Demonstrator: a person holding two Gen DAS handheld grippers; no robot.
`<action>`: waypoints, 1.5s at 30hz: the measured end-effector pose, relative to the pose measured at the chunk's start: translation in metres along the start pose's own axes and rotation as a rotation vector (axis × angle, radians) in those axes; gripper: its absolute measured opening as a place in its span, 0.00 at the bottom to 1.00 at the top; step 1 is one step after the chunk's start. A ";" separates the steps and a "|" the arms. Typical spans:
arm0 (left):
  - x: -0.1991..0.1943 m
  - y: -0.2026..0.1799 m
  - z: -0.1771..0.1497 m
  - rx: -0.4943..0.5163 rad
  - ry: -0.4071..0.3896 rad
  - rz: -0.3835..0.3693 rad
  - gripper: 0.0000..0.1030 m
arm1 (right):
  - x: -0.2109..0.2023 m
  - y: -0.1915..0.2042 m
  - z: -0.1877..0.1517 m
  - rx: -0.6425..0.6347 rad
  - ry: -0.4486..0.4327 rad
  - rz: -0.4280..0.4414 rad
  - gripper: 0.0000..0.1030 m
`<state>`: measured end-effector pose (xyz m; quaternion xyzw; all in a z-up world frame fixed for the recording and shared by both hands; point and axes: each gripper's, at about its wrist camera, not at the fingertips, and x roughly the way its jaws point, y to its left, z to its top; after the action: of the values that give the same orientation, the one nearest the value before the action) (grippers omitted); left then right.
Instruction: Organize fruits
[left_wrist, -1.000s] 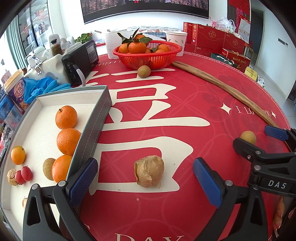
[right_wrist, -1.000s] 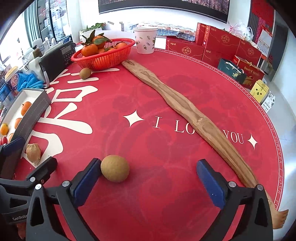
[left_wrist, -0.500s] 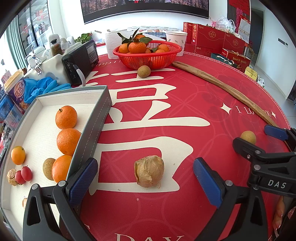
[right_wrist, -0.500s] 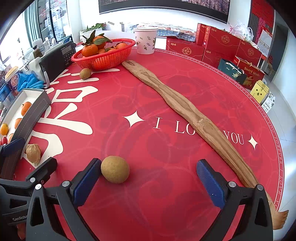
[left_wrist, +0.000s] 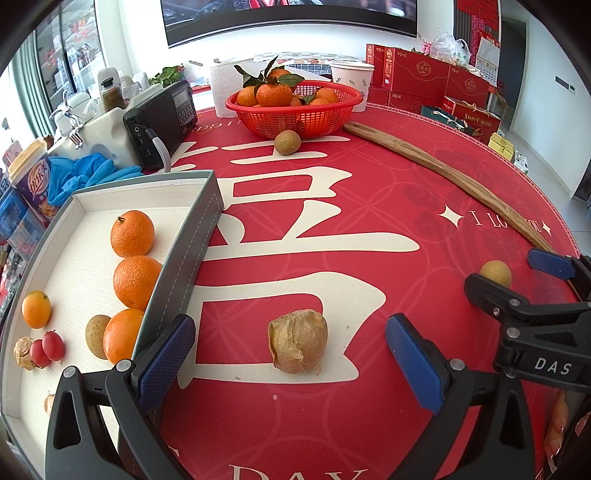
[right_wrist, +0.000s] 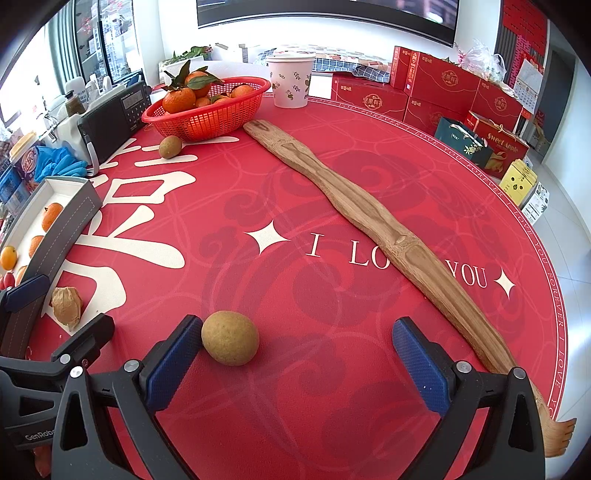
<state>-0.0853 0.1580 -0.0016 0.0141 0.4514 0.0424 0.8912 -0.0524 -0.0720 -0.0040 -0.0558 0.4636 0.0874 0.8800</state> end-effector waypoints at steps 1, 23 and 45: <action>0.000 0.000 0.000 0.000 0.000 0.000 0.99 | 0.000 0.000 0.000 0.000 0.000 0.000 0.99; -0.007 0.000 -0.001 -0.005 -0.033 -0.012 0.64 | -0.011 0.015 -0.002 -0.051 -0.052 0.039 0.49; -0.021 0.012 -0.002 -0.028 -0.062 -0.051 0.24 | -0.022 0.023 0.003 0.022 -0.118 0.178 0.29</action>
<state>-0.1005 0.1683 0.0147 -0.0087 0.4231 0.0255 0.9057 -0.0670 -0.0512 0.0159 0.0003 0.4150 0.1631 0.8951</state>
